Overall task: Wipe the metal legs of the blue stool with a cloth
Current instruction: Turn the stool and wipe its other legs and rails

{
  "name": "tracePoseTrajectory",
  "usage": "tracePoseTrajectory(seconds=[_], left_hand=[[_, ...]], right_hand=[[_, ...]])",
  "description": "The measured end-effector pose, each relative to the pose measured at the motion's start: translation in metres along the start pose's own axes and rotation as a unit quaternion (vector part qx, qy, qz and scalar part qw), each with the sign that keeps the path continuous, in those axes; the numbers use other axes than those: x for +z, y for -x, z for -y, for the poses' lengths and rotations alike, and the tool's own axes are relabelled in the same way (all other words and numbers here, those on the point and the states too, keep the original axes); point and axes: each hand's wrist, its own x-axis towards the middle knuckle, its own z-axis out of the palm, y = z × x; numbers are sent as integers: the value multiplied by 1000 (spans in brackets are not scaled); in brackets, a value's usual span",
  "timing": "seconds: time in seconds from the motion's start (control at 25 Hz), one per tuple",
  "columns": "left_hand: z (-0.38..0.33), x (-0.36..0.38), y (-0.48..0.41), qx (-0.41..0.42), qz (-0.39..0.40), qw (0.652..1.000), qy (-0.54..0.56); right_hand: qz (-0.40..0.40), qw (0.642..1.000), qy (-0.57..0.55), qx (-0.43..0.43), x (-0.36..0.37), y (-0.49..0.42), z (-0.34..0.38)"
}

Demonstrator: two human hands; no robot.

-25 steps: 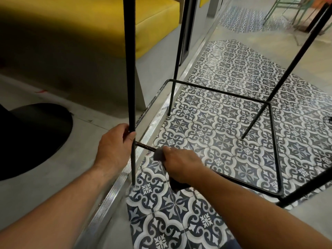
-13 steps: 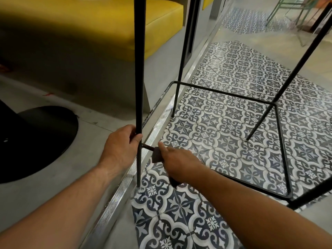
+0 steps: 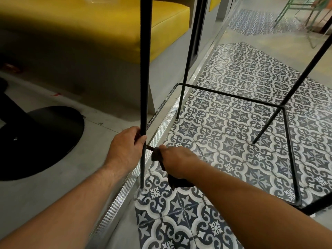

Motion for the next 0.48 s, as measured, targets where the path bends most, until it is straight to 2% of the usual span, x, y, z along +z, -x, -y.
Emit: tracePoseTrajectory(seconds=[0.16,0.32,0.36,0.48], left_hand=[[3,3,1,6,-12,1000,-8],[3,3,1,16,-21,1000,-9],[4,3,1,15,-20,1000,-3],[4,3,1,7,-7,1000,15]], right_hand=[[-52,997,28,-55,2,-12,31],[-12,986,62,-155,9,12,-5],[1,989,41,-139,9,19,-16],[45,994,-100,21,-4,20,-19]])
